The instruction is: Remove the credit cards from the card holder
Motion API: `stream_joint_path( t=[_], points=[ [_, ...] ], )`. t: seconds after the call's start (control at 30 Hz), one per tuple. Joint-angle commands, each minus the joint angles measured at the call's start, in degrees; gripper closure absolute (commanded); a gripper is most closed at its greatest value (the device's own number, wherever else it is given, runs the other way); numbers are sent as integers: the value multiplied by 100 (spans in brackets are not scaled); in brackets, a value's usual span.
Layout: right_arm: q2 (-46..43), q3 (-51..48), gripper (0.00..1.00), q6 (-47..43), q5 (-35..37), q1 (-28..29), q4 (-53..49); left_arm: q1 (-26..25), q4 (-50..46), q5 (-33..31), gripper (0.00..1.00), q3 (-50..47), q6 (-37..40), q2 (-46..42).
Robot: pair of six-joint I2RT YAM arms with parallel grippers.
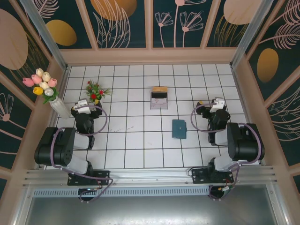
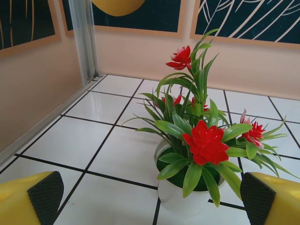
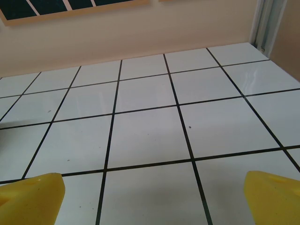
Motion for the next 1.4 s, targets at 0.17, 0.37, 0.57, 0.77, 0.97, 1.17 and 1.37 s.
stream_joint_path(
  t=[0.17,0.37,0.57,0.77,0.97,1.17,1.37],
  points=[
    [72,126,1,41,-74,-23,256,47,269,-63,1,97,55,50],
    [73,123,1,39,-81,-25,256,42,269,-61,1,93,55,52],
    [69,121,1,39,-77,-21,257,46,269,-61,1,97,57,48],
    [67,122,1,40,-81,-22,258,42,273,-61,1,94,57,40],
    [-71,85,1,55,22,-9,231,42,177,-205,1,66,7,-140],
    [-881,589,1,117,884,212,-1237,48,-1599,-523,1,408,-315,-1277],
    [-1633,1966,1,2023,1722,256,-4446,42,-4190,-636,1,1147,-1748,-2542]
  ],
)
